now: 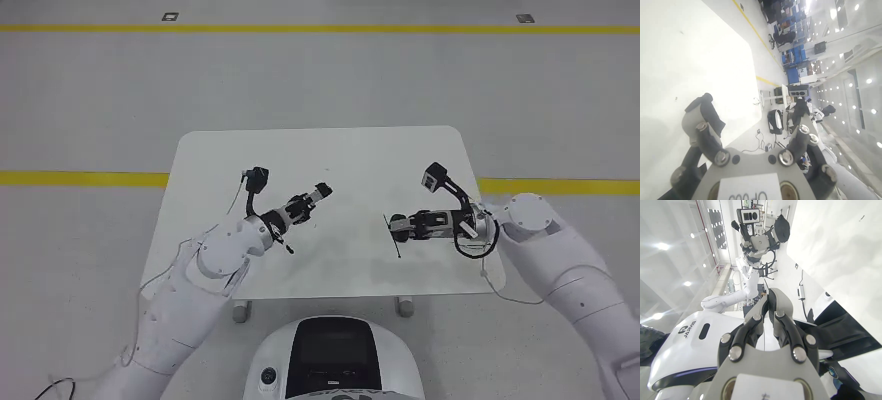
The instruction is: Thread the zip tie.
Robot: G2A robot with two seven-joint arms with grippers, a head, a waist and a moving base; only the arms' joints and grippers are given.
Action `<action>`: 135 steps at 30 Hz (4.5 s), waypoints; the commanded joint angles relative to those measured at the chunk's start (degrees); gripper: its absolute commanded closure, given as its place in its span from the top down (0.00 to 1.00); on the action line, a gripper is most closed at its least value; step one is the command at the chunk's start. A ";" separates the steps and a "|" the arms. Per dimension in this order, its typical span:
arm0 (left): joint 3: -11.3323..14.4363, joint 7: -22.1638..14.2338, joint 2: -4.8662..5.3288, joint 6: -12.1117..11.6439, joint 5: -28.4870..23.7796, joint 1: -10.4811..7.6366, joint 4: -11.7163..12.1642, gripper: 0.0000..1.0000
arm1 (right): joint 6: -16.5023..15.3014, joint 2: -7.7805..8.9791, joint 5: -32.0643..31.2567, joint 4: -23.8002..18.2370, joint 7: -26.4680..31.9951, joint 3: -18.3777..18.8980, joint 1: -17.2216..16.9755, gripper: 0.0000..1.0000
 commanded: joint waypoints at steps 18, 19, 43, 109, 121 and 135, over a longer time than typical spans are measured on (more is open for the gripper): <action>6.47 -2.69 -1.43 0.97 -0.62 -6.55 5.20 1.00 | 0.79 -0.54 0.35 1.10 -0.65 0.54 -0.68 0.00; 6.81 -3.65 -1.60 -0.09 -2.15 -7.08 6.13 1.00 | 0.64 -0.54 -0.15 1.24 -0.50 0.71 -0.65 0.00; 13.30 -9.55 -4.12 -11.95 -11.28 -14.41 17.31 1.00 | 1.32 -0.83 -0.23 3.37 1.27 3.04 -2.47 0.00; 13.43 -22.34 -4.18 -20.86 -24.70 -16.70 25.72 1.00 | 6.93 -5.03 2.05 7.01 3.74 -0.17 -0.73 0.00; 12.89 -34.55 -3.50 -20.46 -29.77 -18.55 27.63 1.00 | 6.94 -5.07 2.93 6.67 6.40 -3.00 0.24 0.00; 14.00 -28.65 -3.31 -17.87 -25.83 -17.74 25.05 1.00 | 8.18 -5.37 0.63 4.76 5.60 -3.00 -0.73 0.00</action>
